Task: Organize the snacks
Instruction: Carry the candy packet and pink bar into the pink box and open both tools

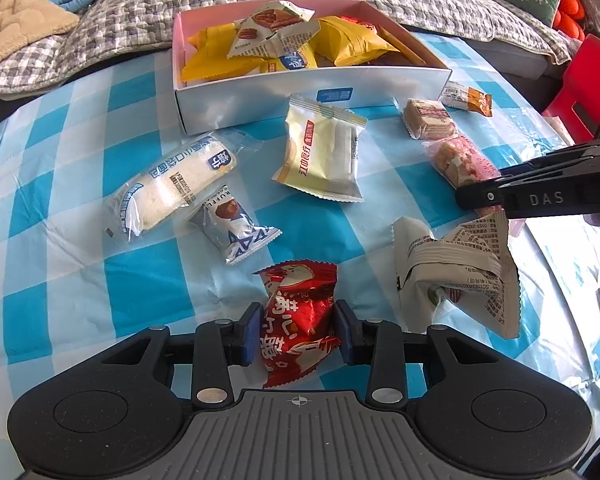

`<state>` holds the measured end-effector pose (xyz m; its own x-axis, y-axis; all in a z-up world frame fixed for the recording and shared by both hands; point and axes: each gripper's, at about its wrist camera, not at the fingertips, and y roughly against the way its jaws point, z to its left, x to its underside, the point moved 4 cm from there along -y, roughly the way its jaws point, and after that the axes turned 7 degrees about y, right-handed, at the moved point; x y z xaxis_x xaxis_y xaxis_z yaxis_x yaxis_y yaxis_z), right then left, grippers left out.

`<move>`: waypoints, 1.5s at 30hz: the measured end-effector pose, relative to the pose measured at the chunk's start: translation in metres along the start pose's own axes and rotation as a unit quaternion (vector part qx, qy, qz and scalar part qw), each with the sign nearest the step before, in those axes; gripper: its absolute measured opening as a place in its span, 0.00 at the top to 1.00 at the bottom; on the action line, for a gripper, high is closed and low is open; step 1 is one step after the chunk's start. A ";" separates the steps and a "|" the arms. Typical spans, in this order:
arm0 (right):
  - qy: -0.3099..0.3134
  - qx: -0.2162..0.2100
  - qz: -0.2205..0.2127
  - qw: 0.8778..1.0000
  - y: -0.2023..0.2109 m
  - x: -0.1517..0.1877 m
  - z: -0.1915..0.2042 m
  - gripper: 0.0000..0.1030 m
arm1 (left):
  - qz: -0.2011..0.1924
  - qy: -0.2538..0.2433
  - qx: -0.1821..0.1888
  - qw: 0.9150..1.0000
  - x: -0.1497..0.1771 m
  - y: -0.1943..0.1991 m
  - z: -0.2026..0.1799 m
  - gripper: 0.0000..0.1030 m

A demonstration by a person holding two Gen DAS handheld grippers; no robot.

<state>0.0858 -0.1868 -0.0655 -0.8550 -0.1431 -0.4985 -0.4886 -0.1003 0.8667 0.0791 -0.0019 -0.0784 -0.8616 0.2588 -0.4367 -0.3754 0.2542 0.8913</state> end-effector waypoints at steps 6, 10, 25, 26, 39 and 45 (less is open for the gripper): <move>-0.020 -0.022 -0.009 1.000 0.010 0.003 -0.006 0.71 | -0.003 0.004 0.005 1.000 -0.001 0.003 -0.001 0.71; -0.030 -0.035 -0.018 0.999 0.017 0.003 -0.009 0.71 | -0.007 0.004 0.007 1.000 -0.003 0.005 -0.003 0.71; -0.045 -0.072 -0.046 0.995 0.036 -0.002 -0.008 0.71 | -0.059 0.017 0.021 0.998 -0.018 0.038 -0.005 0.72; -0.046 -0.074 -0.048 0.995 0.037 -0.004 -0.007 0.71 | -0.064 0.019 0.022 0.998 -0.020 0.041 -0.005 0.72; -0.086 -0.115 -0.066 0.987 0.040 -0.034 -0.008 0.71 | -0.102 0.054 0.008 0.993 -0.073 0.049 0.003 0.71; -0.121 -0.120 -0.080 0.982 0.035 -0.059 -0.029 0.71 | -0.120 0.068 -0.004 0.990 -0.110 0.040 0.012 0.71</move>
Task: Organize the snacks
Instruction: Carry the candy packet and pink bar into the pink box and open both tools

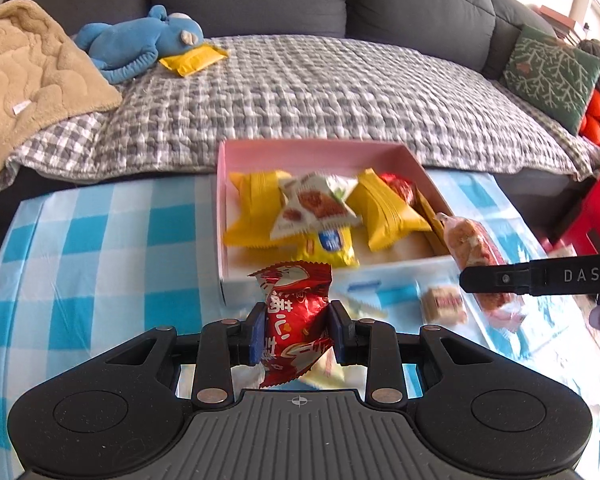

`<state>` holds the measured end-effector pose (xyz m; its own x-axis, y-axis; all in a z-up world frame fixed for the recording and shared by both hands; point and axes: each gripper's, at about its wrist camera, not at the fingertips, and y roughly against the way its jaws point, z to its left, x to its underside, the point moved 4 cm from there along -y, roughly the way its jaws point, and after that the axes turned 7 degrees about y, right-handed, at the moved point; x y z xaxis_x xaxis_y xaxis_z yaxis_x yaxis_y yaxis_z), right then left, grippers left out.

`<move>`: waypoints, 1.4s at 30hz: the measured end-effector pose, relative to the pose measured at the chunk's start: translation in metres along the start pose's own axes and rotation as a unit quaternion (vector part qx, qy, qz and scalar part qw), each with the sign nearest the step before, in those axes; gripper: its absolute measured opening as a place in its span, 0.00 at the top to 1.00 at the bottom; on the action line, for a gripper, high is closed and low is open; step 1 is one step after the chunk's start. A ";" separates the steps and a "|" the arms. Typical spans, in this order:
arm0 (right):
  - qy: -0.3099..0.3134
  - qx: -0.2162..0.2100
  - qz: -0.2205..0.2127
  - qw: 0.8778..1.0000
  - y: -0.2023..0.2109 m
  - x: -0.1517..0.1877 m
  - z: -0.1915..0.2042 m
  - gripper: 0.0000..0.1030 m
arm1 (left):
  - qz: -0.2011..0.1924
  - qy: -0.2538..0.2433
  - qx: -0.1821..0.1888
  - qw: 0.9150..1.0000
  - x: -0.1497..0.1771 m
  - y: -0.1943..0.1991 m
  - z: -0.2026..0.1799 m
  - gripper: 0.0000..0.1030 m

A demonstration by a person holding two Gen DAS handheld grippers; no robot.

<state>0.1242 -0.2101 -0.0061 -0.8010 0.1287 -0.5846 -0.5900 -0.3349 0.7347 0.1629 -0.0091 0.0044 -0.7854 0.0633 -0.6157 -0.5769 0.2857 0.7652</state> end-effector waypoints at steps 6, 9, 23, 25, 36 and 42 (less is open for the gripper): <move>-0.035 -0.014 -0.015 0.999 -0.016 -0.024 -0.015 0.71 | 0.002 0.017 -0.006 1.000 -0.031 -0.027 0.005 0.71; -0.044 -0.016 -0.025 0.999 -0.025 -0.036 -0.021 0.71 | 0.009 0.015 -0.013 1.000 -0.039 -0.043 0.005 0.71; -0.037 0.009 -0.034 0.999 -0.062 -0.058 -0.033 0.71 | 0.012 -0.013 -0.041 0.999 -0.048 -0.098 -0.008 0.70; -0.038 0.010 -0.037 0.999 -0.063 -0.059 -0.035 0.71 | -0.001 -0.010 -0.044 0.999 -0.050 -0.102 -0.008 0.70; -0.045 0.014 -0.064 0.997 -0.043 -0.060 -0.040 0.42 | -0.013 -0.015 -0.024 1.000 -0.047 -0.093 -0.011 0.37; -0.045 0.021 -0.069 0.996 -0.021 -0.055 -0.037 0.28 | -0.013 -0.018 -0.022 1.000 -0.040 -0.070 -0.013 0.21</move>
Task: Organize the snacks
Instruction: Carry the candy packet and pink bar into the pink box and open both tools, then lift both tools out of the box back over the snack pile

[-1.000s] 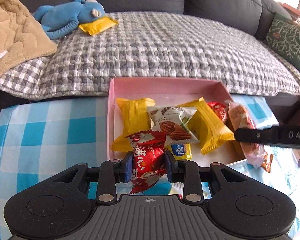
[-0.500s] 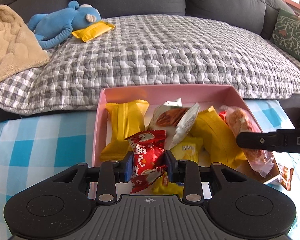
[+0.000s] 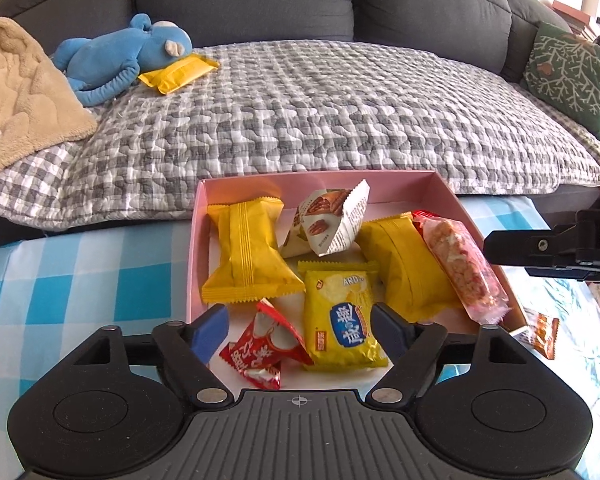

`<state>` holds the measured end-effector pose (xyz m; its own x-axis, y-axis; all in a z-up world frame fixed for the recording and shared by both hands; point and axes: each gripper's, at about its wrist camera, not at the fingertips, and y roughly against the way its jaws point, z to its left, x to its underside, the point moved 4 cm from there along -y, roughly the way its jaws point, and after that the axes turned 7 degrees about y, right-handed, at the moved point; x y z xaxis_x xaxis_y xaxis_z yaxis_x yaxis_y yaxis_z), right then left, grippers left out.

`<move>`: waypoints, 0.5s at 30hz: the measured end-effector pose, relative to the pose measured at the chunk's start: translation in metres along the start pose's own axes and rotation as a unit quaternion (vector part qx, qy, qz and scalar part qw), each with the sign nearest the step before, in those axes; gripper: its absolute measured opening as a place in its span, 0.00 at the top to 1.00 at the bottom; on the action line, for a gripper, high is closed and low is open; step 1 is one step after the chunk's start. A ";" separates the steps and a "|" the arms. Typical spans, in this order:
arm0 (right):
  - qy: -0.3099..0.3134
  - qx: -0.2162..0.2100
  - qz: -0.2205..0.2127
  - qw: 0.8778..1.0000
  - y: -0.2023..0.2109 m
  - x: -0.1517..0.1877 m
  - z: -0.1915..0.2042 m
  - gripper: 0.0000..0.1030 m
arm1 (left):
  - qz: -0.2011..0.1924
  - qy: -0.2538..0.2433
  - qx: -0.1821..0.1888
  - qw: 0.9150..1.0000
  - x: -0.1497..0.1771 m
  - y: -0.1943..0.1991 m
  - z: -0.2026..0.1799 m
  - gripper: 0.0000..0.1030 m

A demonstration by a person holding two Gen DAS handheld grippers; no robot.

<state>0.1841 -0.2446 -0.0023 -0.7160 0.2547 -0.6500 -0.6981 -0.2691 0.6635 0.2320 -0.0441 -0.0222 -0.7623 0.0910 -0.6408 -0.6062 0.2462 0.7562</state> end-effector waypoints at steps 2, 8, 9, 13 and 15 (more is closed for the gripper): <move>-0.002 -0.002 -0.002 1.000 0.008 0.001 0.001 0.24 | 0.002 -0.003 0.001 1.000 0.004 0.009 -0.001 0.19; 0.014 0.006 0.002 1.000 0.028 0.014 0.011 0.16 | 0.000 -0.013 -0.007 1.000 0.023 0.035 -0.001 0.15; 0.020 0.009 0.004 1.000 0.031 0.017 0.013 0.15 | 0.001 -0.013 -0.008 1.000 0.027 0.039 -0.001 0.14; 0.045 0.020 0.014 0.999 0.041 0.031 0.021 0.11 | 0.009 -0.004 -0.007 1.000 0.043 0.054 0.003 0.12; 0.056 0.022 0.019 0.998 0.046 0.039 0.025 0.10 | 0.013 0.001 -0.005 1.000 0.052 0.062 0.005 0.11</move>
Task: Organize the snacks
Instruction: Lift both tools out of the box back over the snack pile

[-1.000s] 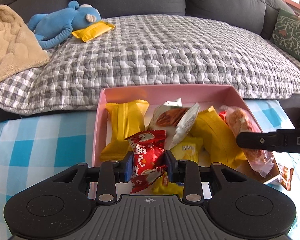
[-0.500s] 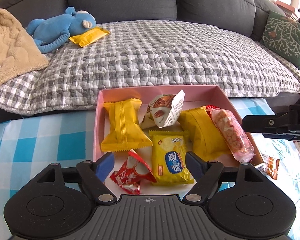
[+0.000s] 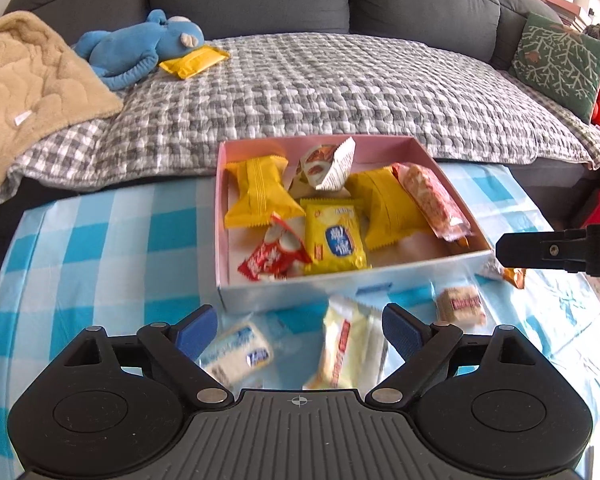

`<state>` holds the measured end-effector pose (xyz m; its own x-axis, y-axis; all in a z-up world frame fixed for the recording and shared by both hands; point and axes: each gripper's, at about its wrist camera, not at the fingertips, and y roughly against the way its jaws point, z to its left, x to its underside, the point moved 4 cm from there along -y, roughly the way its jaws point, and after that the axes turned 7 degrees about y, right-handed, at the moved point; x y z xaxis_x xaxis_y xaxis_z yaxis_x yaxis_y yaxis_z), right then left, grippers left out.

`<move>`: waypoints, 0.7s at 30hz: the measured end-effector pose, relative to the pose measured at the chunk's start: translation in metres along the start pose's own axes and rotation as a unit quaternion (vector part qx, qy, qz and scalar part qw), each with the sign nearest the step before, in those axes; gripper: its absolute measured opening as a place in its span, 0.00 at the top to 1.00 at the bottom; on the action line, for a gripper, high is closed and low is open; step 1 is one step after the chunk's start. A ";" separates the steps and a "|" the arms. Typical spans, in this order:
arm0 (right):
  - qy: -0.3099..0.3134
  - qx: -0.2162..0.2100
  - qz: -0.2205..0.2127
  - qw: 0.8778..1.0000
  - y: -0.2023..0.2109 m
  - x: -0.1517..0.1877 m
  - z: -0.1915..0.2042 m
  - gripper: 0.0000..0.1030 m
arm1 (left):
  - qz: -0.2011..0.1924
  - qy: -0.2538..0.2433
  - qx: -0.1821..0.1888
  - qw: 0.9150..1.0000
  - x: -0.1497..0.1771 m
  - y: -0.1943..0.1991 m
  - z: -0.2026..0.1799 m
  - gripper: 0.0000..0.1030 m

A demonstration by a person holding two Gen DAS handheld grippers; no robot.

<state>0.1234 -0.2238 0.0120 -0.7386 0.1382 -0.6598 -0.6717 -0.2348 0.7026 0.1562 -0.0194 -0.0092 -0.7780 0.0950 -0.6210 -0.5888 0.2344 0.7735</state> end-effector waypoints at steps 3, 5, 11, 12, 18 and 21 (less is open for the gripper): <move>0.010 0.003 0.007 1.000 0.007 0.010 0.005 0.08 | 0.005 0.007 -0.002 1.000 0.013 0.009 0.003 0.11; 0.015 0.007 0.010 1.000 0.011 0.017 0.007 0.07 | 0.007 0.011 -0.002 1.000 0.022 0.015 0.005 0.11; 0.023 0.014 0.014 1.000 0.020 0.037 0.014 0.04 | 0.007 0.021 0.000 1.000 0.043 0.029 0.008 0.07; 0.023 0.012 0.015 1.000 0.021 0.041 0.014 0.04 | 0.003 0.019 0.001 1.000 0.045 0.031 0.008 0.07; 0.039 0.014 0.009 0.999 0.029 0.054 0.016 0.03 | 0.000 -0.005 0.003 1.000 0.061 0.034 0.009 0.07; 0.045 0.012 0.011 0.999 0.030 0.058 0.015 0.03 | 0.001 -0.008 0.000 1.000 0.065 0.032 0.013 0.07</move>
<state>0.0592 -0.2082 -0.0011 -0.7462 0.0451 -0.6642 -0.6568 -0.2127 0.7234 0.0892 0.0068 -0.0267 -0.7762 0.1105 -0.6207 -0.5866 0.2339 0.7753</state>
